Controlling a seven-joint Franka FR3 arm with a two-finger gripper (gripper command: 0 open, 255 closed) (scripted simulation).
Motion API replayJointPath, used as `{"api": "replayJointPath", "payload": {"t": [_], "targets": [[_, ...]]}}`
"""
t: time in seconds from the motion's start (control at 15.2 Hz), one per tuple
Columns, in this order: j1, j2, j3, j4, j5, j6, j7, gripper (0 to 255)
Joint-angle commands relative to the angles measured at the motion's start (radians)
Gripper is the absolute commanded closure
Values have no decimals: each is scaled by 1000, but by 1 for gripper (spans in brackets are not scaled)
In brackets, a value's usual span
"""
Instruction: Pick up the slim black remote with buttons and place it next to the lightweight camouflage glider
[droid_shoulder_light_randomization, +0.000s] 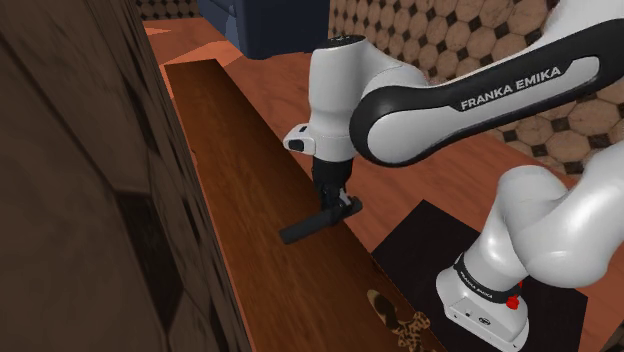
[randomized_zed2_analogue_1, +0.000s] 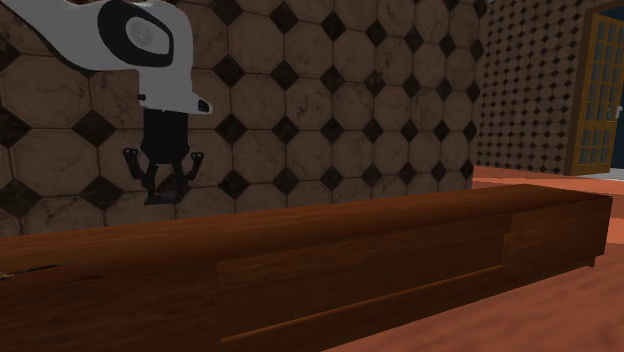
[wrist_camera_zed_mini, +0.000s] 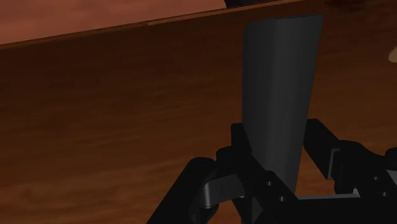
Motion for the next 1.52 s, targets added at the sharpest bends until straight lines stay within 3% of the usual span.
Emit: {"api": "replayJointPath", "payload": {"t": [0.0,0.46,1.45], "targets": [[23,-64,23,-56,22,-5,30,255],[125,-269,119,-193,119,-58,156,255],[135,-142,156,-324,158,199,136,255]]}}
